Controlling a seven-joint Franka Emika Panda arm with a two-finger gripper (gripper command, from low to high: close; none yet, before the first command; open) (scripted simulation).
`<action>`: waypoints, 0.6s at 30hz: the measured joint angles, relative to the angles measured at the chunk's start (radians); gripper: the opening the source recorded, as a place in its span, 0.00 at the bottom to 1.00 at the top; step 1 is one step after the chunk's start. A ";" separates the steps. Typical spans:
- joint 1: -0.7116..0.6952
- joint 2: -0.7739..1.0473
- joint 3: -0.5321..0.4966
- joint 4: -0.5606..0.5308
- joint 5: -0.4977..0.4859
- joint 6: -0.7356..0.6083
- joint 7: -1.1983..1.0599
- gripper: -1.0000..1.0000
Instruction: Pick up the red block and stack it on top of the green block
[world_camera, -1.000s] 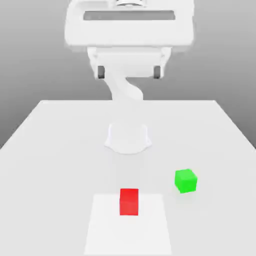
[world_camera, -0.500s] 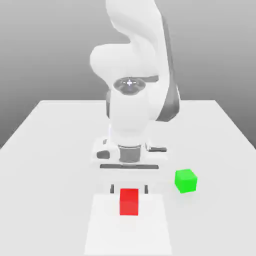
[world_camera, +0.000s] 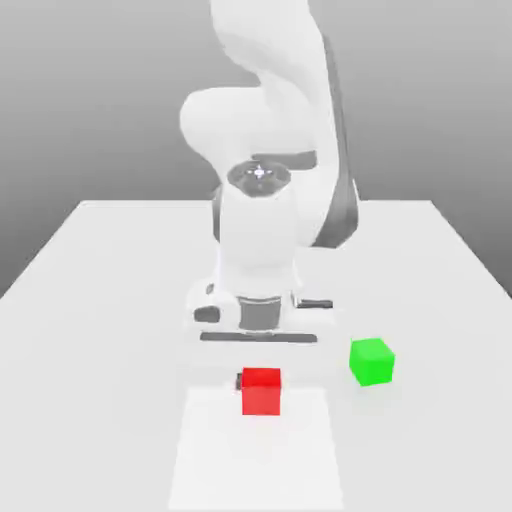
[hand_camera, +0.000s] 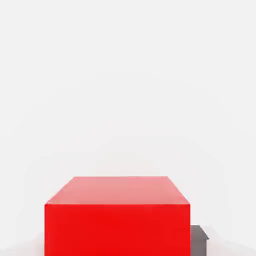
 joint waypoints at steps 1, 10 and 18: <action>0.043 -0.033 0.017 -0.011 0.016 -0.022 -0.014 0.00; 0.409 -0.293 0.197 -0.141 0.154 -0.150 -0.145 0.00; 0.390 -0.065 0.238 -0.144 0.064 0.080 -0.089 0.00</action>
